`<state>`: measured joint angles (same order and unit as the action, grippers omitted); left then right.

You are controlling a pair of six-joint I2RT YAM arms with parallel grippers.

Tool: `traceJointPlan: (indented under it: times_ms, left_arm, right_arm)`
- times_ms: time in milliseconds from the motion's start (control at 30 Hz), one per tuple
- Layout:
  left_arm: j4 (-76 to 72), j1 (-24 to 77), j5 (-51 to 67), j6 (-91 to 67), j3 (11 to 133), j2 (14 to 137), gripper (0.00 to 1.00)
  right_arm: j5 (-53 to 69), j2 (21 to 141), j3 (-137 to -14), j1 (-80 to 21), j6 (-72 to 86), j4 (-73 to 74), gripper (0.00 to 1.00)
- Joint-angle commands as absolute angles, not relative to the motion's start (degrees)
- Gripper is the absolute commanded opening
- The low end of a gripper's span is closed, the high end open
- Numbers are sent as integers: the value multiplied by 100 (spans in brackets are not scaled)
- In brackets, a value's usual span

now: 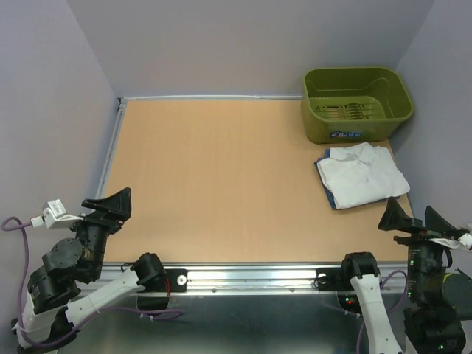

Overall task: Fold and stack the long sleeve shirts
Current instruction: Neatly place the folded shirt to the corner

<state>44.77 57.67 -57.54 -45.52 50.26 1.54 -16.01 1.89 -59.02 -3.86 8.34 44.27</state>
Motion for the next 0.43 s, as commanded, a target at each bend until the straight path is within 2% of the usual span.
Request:
traceJointPlan:
  times_ms: [0, 400]
  left_arm:
    - [4245, 5774, -6064, -4526, 4957, 123, 99]
    - [3771, 5774, -5985, -4158, 4694, 176, 99]
  right_arm:
    - [-1547, 141, -5792, -431, 747, 4043, 100]
    - [-1318, 149, -5652, -448, 703, 3938, 100]
